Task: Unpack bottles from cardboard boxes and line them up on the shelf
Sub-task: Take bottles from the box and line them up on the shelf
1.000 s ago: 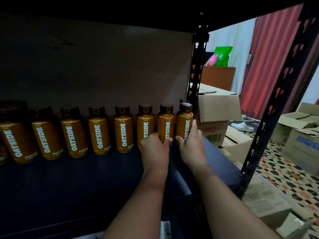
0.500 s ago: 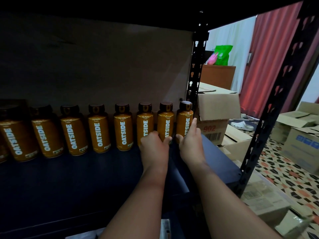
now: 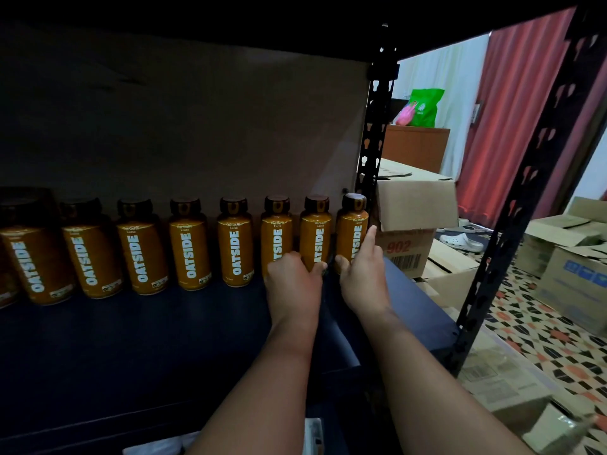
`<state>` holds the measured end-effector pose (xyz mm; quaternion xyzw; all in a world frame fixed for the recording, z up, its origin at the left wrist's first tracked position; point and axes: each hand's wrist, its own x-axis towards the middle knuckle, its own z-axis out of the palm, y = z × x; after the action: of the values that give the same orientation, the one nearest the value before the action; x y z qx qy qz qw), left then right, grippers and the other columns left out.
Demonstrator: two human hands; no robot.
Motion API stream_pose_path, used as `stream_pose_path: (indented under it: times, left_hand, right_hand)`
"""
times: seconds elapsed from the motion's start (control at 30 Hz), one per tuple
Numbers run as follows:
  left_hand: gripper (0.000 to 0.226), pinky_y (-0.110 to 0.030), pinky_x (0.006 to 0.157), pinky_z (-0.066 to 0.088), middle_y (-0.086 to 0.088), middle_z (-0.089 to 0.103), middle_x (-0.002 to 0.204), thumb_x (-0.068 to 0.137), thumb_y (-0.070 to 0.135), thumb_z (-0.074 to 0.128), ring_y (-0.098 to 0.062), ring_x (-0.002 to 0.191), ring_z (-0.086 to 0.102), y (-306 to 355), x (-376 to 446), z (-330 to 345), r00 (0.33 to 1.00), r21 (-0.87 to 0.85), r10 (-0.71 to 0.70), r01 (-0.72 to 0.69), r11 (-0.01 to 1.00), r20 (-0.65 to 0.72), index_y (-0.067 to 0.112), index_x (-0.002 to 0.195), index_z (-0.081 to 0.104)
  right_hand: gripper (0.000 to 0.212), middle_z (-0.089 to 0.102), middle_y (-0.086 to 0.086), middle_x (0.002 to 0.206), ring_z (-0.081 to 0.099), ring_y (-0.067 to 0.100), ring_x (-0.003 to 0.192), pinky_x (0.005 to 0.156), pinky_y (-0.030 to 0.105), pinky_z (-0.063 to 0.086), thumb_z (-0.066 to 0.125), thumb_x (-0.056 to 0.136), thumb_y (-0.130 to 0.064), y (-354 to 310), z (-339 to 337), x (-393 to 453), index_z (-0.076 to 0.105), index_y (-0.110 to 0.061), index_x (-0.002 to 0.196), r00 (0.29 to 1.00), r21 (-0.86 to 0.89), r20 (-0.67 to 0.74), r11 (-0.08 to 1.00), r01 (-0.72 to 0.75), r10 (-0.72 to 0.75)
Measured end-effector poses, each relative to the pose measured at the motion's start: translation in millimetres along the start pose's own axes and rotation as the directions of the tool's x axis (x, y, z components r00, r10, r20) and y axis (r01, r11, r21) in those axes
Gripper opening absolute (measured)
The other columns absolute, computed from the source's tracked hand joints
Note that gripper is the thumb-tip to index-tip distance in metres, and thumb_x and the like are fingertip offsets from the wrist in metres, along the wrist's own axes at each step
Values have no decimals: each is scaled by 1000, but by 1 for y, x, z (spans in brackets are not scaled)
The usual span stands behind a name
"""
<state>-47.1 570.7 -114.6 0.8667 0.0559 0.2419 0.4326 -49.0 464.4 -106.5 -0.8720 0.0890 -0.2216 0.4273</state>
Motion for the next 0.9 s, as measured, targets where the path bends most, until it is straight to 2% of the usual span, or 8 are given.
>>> stream_pose_path:
  times: [0.17,0.27,0.4,0.5,0.6,0.7,0.8,0.9]
  left_hand:
    - [26,-33,87,61,-2,75,102,87,31,81,-15,97,71,-6,-7,-14,999,-37,38,-38,999,1,14,106,74]
    - [27,-32,86,62,0,75,100,89,22,79,-10,94,71,-14,-20,-36,997,-84,81,-82,993,-17,13,114,73]
    - [20,-14,76,58,8,73,90,89,18,79,-1,82,69,-21,-51,-72,997,-266,79,-82,961,-24,17,108,74]
    - [20,-24,75,62,6,74,83,85,16,82,-5,78,71,-28,-90,-104,998,-489,41,-7,872,58,23,102,74]
    - [22,-28,73,61,0,74,84,85,7,81,-13,79,71,-53,-130,-134,995,-576,65,-7,817,80,22,100,76]
    - [26,-23,71,58,6,73,86,85,5,80,-10,80,70,-101,-158,-153,1000,-468,30,-23,883,6,27,98,76]
    - [26,-24,81,57,12,71,92,88,10,78,-2,87,68,-170,-180,-162,991,-326,-134,126,937,-2,31,101,71]
    - [24,-29,87,55,9,72,95,88,9,77,-13,93,70,-246,-206,-166,949,-139,-313,314,939,30,21,107,71]
  right_hand:
    - [93,30,9,153,39,25,138,110,39,39,61,100,-21,-4,-9,-9,-8,-20,162,998,36,2,997,-63,63]
    - [79,35,9,147,43,25,134,101,34,42,65,97,-14,-7,-15,-30,16,-16,158,995,27,-34,996,-88,89]
    - [48,50,6,124,56,19,107,82,26,42,70,93,-13,-13,-17,-72,41,-20,130,997,72,-64,996,-48,52]
    - [36,56,3,100,58,15,87,68,19,39,70,93,-17,-31,-13,-121,44,-24,117,996,214,-84,977,-18,36]
    - [27,60,3,88,62,12,79,68,21,46,71,93,-17,-51,-2,-179,52,-25,109,997,403,-72,915,3,28]
    - [24,62,4,80,62,11,72,67,22,52,70,92,-13,-52,25,-227,54,-27,102,998,466,-58,883,52,-28]
    - [26,61,7,76,58,10,68,63,12,45,70,90,-7,-31,69,-269,53,-25,99,999,403,32,915,-10,-3]
    - [31,60,0,74,57,7,67,60,10,41,69,89,-3,15,112,-302,51,-25,102,966,222,241,964,-146,90]
